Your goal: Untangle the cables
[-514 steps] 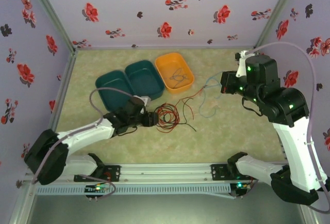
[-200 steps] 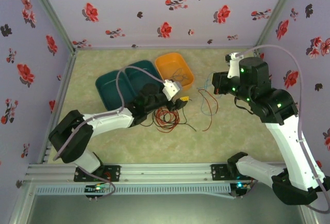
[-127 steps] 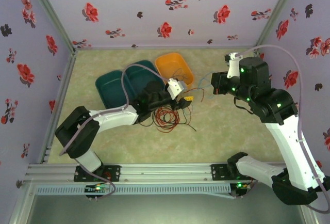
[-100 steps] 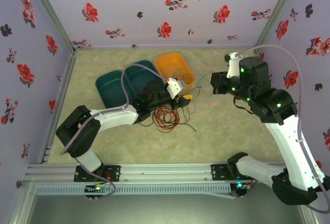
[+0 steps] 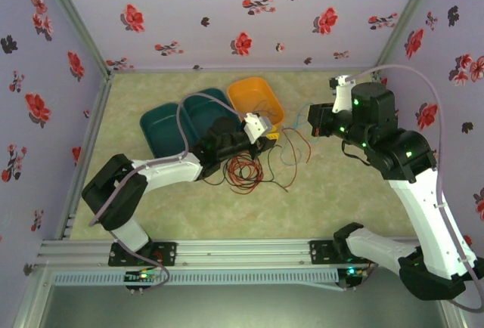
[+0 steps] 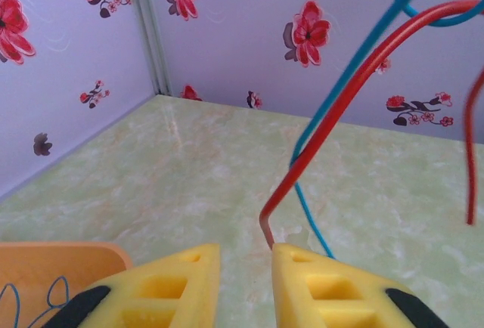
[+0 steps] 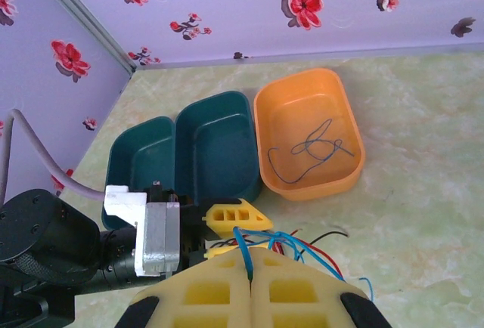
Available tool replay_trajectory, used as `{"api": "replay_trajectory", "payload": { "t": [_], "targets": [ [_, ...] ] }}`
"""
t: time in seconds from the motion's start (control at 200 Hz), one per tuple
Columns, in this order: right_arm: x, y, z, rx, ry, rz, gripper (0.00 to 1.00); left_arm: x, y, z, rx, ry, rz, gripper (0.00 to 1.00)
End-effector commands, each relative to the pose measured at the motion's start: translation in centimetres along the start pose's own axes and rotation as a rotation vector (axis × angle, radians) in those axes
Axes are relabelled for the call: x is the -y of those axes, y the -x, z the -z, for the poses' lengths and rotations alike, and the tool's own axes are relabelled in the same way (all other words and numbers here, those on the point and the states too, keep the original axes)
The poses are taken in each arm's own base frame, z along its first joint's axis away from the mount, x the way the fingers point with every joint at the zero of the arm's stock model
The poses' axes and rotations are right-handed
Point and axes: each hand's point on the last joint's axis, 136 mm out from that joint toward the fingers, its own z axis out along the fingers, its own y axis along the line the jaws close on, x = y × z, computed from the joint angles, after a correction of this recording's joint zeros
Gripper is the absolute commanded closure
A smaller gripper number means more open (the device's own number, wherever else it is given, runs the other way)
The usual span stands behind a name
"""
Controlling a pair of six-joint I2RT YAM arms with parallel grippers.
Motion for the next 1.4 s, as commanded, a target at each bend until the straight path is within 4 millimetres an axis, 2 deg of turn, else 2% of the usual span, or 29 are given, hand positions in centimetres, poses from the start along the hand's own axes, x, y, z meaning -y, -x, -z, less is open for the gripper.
{"api": "replay_trajectory", "payload": {
  "t": [0.0,0.065,0.185,0.26,0.69,1.045,1.25,1.325,1.395],
  "targets": [
    [-0.2,0.4,0.1,0.018,0.017,-0.013,1.0,-0.1,1.1,-0.4,0.04,-0.014,-0.016,0.71],
    [-0.2,0.3,0.2,0.019,0.016,-0.012,1.0,0.2,1.0,-0.5,0.039,-0.031,-0.012,0.61],
    [-0.3,0.3,0.2,0.019,0.02,-0.014,1.0,0.1,0.9,-0.7,0.036,-0.029,-0.009,0.6],
    [-0.3,0.4,0.2,0.018,0.024,-0.015,1.0,-0.2,0.8,-0.7,0.034,-0.014,-0.002,0.55],
    [-0.5,0.3,0.0,0.014,0.033,-0.014,1.0,-2.0,0.7,-0.2,0.051,0.043,0.035,0.59],
    [-0.8,0.4,0.1,0.015,0.053,-0.017,1.0,-1.1,0.9,-0.6,0.061,-0.021,0.028,0.59],
    [-1.1,0.3,0.1,0.014,0.068,-0.017,1.0,-1.2,1.4,-0.9,0.074,-0.021,0.022,0.69],
    [-0.9,0.3,0.2,0.015,0.058,-0.016,1.0,-1.3,1.5,-0.8,0.075,-0.01,0.026,0.77],
    [-0.4,0.2,0.4,0.022,0.031,-0.012,1.0,-1.9,1.7,-0.4,0.076,0.027,0.04,0.9]
  ]
}}
